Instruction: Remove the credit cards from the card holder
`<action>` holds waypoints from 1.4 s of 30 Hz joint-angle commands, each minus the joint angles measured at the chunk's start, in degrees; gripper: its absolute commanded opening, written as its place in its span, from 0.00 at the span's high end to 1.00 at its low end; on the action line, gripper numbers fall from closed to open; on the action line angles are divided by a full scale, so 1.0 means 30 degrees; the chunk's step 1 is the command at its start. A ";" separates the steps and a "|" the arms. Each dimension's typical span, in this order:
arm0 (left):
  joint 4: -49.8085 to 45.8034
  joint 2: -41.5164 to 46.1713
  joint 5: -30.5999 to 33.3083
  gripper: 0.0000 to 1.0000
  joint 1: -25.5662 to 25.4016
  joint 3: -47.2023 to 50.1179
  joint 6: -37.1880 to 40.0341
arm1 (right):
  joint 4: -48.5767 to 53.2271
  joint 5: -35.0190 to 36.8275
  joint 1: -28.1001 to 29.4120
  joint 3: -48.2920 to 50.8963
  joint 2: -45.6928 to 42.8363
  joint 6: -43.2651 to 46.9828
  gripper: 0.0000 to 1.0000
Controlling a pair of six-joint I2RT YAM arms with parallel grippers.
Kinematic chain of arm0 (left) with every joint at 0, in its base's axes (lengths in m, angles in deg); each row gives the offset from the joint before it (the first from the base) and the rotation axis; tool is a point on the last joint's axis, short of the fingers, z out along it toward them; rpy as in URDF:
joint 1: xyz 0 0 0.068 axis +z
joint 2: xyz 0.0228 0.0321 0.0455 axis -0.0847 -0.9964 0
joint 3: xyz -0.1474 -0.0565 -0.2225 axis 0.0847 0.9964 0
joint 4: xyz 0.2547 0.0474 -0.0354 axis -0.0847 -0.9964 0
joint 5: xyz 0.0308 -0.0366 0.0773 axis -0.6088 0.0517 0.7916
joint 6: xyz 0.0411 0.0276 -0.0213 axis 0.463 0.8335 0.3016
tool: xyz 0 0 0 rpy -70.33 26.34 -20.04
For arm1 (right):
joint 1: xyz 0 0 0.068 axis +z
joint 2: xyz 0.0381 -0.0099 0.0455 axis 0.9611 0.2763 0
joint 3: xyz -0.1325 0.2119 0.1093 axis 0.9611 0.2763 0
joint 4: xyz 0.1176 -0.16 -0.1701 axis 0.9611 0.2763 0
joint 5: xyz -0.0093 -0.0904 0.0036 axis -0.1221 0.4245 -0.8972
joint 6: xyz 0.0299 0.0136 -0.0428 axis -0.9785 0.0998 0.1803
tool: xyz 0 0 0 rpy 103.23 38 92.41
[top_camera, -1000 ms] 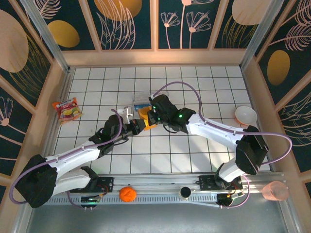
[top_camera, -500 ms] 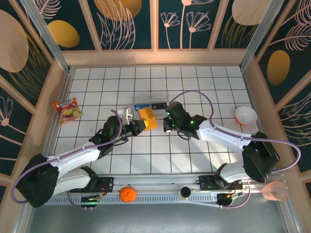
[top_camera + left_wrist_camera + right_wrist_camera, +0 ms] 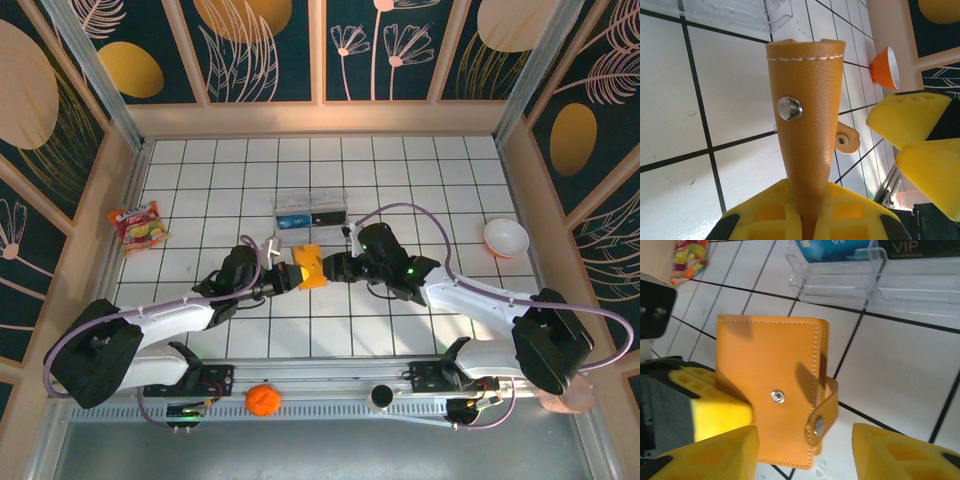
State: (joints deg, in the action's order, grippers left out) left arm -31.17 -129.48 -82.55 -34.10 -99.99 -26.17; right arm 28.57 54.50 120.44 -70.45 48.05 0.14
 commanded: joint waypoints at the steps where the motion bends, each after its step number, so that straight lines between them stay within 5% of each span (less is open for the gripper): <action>1: 0.1447 0.0462 -0.0539 1.00 0.0094 -0.0062 -0.0371 | -0.0755 -0.0549 -0.0026 -0.0574 0.0935 -0.0351 0.48; 17: 0.1224 0.1224 -0.0533 1.00 0.0088 0.0194 -0.0455 | -0.1021 0.0240 -0.0140 -0.0823 0.2139 -0.0765 0.57; 22: 0.1203 0.1313 -0.0498 1.00 0.0072 0.0228 -0.0444 | -0.1174 0.0685 -0.0298 -0.0613 0.1984 -0.1200 0.70; 27: 0.1370 0.1415 -0.0469 1.00 0.0093 0.0402 -0.0542 | -0.1621 0.0470 -0.0306 -0.0357 0.1772 -0.1402 0.68; 30: 0.1489 0.1403 -0.0531 1.00 0.0083 0.0407 -0.0578 | -0.1591 0.0372 -0.0294 -0.0413 0.2063 -0.1456 0.75; 34: 0.1606 0.1409 -0.0532 1.00 0.0096 0.0545 -0.0725 | -0.1454 0.0313 -0.0298 -0.0360 0.2031 -0.1506 1.00; 42: -0.0515 0.0197 -0.0773 0.93 0.0069 0.0392 -0.0539 | 0.0311 0.0451 0.0221 0.0440 0.1348 -0.2227 1.00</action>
State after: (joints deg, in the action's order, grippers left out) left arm -30.65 -127.10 -83.08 -33.89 -98.89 -27.84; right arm 26.51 55.38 119.96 -71.00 53.56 -5.06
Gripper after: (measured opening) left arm 0.066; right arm 0.048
